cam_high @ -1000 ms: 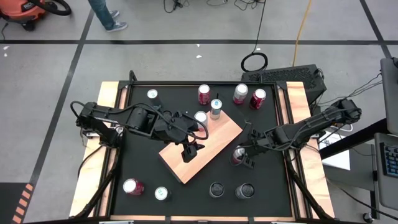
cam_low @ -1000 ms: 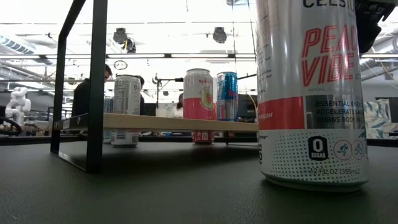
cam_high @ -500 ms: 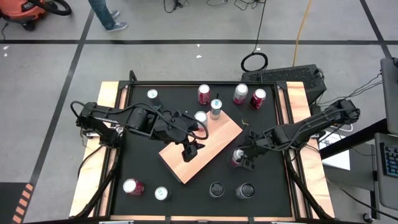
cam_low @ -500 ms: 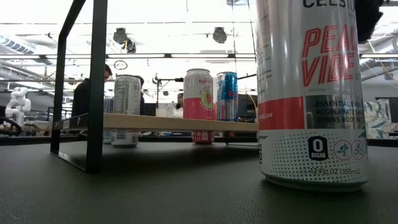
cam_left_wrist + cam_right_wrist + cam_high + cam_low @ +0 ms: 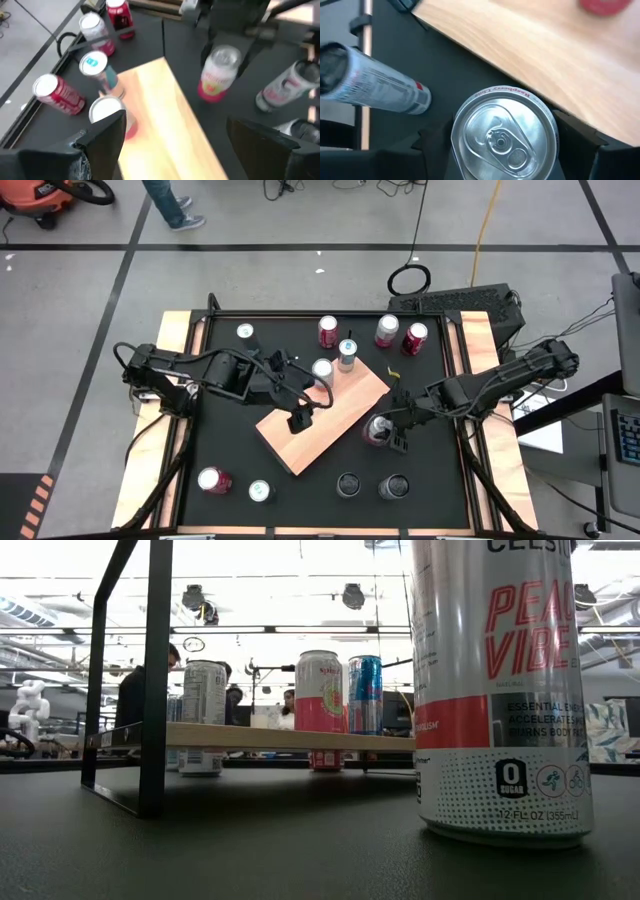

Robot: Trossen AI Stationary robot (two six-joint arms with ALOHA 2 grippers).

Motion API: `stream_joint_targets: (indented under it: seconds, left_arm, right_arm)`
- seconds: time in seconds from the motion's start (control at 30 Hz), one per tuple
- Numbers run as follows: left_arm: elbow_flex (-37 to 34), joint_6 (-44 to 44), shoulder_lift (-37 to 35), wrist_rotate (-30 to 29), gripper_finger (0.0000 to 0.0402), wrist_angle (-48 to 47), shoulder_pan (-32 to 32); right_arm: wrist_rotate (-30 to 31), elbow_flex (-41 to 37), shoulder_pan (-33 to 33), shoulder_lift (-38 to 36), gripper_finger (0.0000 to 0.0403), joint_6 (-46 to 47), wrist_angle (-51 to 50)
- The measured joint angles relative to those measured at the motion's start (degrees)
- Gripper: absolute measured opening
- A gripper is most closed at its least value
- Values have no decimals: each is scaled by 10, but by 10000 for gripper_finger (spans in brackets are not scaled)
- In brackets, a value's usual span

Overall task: Place canned beverage on shelf
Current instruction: Put the bottom pink soda can on the shelf aligned with the other pink soda can

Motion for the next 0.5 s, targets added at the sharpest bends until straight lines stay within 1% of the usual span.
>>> stream_joint_targets:
  seconds: [0.1,0.2,0.33,0.5]
  left_arm:
    - [0,-37,0,1,341,-15,0]
    - [0,-57,0,25,341,-11,0]
    - [0,-47,0,75,341,8,0]
    - [0,-7,0,142,341,78,0]
  right_arm:
    - [1,12,0,0,258,-23,0]
    - [0,25,0,0,258,-36,-1]
    - [1,50,0,0,258,-48,0]
    - [1,81,0,0,258,-64,0]
